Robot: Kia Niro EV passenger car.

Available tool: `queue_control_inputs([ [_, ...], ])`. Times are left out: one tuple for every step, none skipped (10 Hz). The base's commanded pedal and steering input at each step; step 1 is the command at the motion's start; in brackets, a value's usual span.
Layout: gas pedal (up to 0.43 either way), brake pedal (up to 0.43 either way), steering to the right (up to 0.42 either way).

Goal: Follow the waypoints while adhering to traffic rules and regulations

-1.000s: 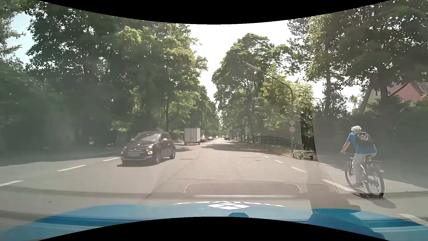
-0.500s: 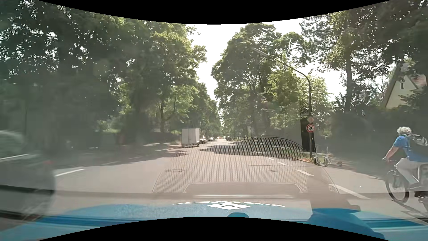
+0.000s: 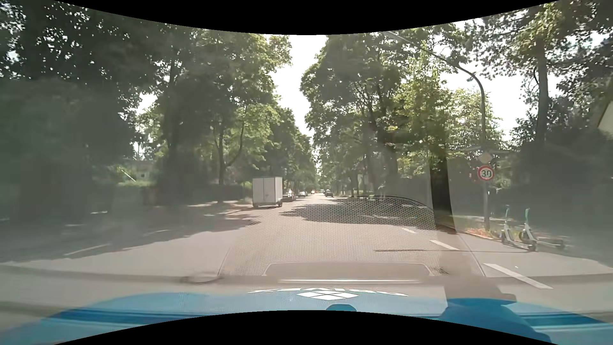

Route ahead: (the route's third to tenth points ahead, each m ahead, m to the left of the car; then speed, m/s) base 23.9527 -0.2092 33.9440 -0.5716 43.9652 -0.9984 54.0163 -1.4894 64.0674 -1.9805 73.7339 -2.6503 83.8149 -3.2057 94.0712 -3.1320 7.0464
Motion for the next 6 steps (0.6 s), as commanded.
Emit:
queue_control_inputs([
  [0.177, 0.0, -0.004],
  [0.177, 0.0, -0.003],
  [0.177, 0.0, -0.003],
  [0.177, 0.0, -0.003],
  [0.177, 0.0, -0.003],
  [0.177, 0.0, -0.003],
])
